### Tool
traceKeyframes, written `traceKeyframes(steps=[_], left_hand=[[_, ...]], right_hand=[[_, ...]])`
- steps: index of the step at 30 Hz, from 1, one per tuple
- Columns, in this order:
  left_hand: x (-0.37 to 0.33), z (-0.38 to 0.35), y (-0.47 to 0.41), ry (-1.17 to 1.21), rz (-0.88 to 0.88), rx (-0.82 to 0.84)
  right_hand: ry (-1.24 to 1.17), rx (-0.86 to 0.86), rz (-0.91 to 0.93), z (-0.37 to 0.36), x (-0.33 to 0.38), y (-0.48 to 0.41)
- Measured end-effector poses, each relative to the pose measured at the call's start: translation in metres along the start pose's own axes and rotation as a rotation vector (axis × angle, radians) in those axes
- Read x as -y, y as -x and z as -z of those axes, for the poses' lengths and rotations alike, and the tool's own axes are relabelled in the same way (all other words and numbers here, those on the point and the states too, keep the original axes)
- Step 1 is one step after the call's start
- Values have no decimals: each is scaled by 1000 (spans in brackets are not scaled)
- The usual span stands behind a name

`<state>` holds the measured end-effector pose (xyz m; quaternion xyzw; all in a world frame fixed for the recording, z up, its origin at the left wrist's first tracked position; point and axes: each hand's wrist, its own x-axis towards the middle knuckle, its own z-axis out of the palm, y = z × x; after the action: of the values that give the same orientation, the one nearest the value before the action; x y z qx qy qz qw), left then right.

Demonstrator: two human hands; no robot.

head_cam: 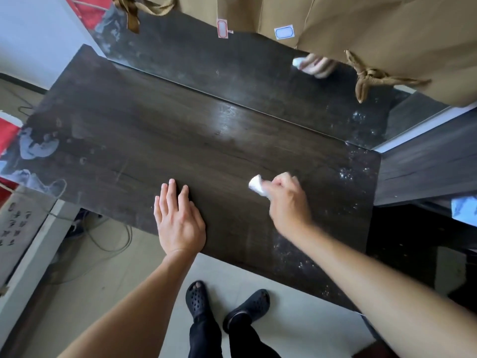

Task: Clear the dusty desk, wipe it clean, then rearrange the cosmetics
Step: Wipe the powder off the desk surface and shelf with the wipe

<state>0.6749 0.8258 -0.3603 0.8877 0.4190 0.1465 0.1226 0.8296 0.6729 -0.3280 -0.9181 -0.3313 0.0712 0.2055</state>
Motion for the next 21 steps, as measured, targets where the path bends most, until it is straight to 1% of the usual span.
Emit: traceKeyframes(steps=[2,4,6,7,8,10,12,13,15,16,17,18,21], left_hand=[[2,-1,-1,0,0,-2],[2,0,1,2,5,0],[1,1,1,4,10,4],[0,2,1,4,12,8],[0,2,0,1,12,13],[0,2,0,-10,7,24],[1,2,0,-22,-1,35],[1,2,0,-26,-4,36],[2,1,1,-34,-6,34],[2,1,0,-35,-6,34],[2,1,0,-34,-5,35],[2,1,0,-33,-4,36],[4,0,0,-39,-4,37]], right_hand=[[-77,86,199,-8,19,51],[-132,263,362,-5,31,103],[-166,415,434,9,30,133],[-191,419,423,17,25,133],[-206,371,393,24,17,123],[-171,178,301,38,-6,77],[-33,-14,120,50,-40,10],[48,-71,5,58,-57,-22],[144,-119,-232,64,-86,-69],[161,-126,-313,62,-93,-79],[176,-124,-349,56,-90,-80],[187,-116,-325,49,-81,-73],[90,-64,-33,22,-45,-3]])
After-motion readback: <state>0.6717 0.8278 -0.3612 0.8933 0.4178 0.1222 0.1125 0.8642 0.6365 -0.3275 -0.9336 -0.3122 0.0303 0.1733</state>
